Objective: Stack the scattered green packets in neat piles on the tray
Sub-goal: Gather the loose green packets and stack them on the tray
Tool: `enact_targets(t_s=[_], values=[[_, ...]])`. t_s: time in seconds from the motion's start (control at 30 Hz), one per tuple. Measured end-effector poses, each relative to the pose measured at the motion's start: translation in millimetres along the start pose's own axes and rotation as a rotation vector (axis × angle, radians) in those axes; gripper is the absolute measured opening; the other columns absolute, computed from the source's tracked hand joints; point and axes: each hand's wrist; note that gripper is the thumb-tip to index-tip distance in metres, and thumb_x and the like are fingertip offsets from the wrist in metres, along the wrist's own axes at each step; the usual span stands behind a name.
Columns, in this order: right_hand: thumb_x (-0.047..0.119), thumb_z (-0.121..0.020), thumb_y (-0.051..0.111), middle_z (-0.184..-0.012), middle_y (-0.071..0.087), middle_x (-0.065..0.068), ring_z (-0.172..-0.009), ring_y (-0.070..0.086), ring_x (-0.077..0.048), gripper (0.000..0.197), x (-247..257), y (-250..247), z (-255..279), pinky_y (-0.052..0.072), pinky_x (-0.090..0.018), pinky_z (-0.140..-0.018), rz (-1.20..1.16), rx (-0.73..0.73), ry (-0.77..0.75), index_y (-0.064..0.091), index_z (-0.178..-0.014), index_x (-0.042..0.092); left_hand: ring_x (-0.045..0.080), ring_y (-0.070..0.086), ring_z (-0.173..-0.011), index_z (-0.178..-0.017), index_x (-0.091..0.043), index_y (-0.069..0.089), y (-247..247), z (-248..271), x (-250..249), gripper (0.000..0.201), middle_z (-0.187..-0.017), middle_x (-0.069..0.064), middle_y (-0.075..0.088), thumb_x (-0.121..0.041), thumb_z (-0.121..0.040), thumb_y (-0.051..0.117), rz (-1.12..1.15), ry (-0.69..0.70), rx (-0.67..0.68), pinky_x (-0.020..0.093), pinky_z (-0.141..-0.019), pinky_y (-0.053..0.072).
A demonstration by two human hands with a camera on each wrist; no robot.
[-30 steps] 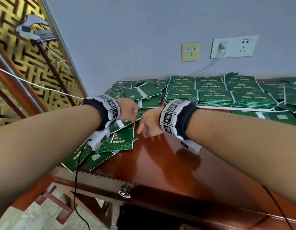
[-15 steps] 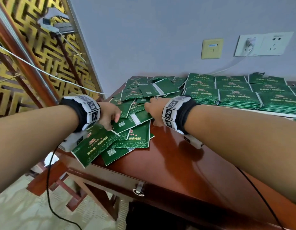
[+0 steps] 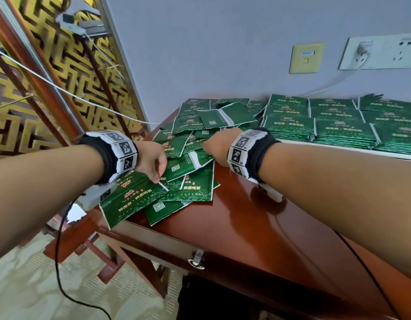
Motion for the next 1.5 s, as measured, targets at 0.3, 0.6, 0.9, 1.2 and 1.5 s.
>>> enact_targets(t_s=[0.3, 0.6, 0.9, 1.2, 1.5], values=[[0.021, -0.071, 0.070, -0.075, 0.064, -0.001, -0.061, 0.063, -0.020, 0.018, -1.2, -1.5, 20.6, 0.055, -0.030, -0.058, 0.086, 0.166, 0.077, 0.063, -0.086, 0.016, 0.033, 0.035, -0.136, -0.149, -0.017, 0.011, 5.6, 17.2, 5.5, 0.130, -0.153, 0.014, 0.028, -0.074, -0.051, 0.074, -0.138, -0.421, 0.122, 0.050, -0.107, 0.034], [0.025, -0.074, 0.060, -0.063, 0.054, -0.002, -0.052, 0.051, -0.023, 0.015, -13.9, -2.0, 53.3, 0.043, -0.027, -0.053, -0.021, 0.219, 0.110, 0.056, -0.068, 0.012, 0.029, 0.049, -0.123, -0.150, -0.013, 0.005, 13.7, 34.6, -16.2, 0.118, -0.143, 0.013, 0.041, -0.052, -0.068, 0.080, -0.085, -0.468, 0.139, 0.038, -0.096, 0.044], [0.019, -0.077, 0.054, -0.079, 0.060, -0.013, -0.067, 0.059, -0.026, 0.030, -24.4, -6.5, 89.8, 0.041, -0.023, -0.056, -0.214, 0.178, 0.123, 0.065, -0.098, 0.001, 0.023, 0.056, -0.117, -0.135, -0.008, 0.046, -26.0, 43.3, -58.9, 0.061, -0.127, 0.008, 0.058, -0.027, -0.083, 0.072, -0.333, -0.337, -0.088, 0.027, -0.093, 0.044], [0.024, -0.083, 0.061, -0.058, 0.041, 0.000, -0.055, 0.039, -0.017, 0.025, -79.4, -10.1, 150.7, 0.031, -0.022, -0.053, -0.643, -0.180, 0.282, 0.044, -0.067, 0.017, 0.022, 0.057, -0.114, -0.135, -0.005, 0.046, -67.7, 1.1, -144.2, 0.058, -0.126, 0.009, 0.059, -0.024, -0.085, 0.070, -0.314, -0.149, -0.172, 0.028, -0.097, 0.043], [0.031, -0.090, 0.062, -0.079, 0.056, 0.010, -0.071, 0.055, -0.012, 0.034, -139.6, -3.6, 220.0, 0.038, -0.020, -0.069, -0.727, -0.178, 0.544, 0.060, -0.121, 0.017, 0.023, 0.057, -0.116, -0.140, -0.002, 0.041, -71.1, -47.8, -224.4, 0.067, -0.131, 0.011, 0.057, -0.032, -0.087, 0.068, -0.359, 0.059, -0.180, 0.026, -0.095, 0.046]])
Point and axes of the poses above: each hand's wrist, its own z-axis away from the middle knuckle, its own y-axis out of the palm, x = y × z
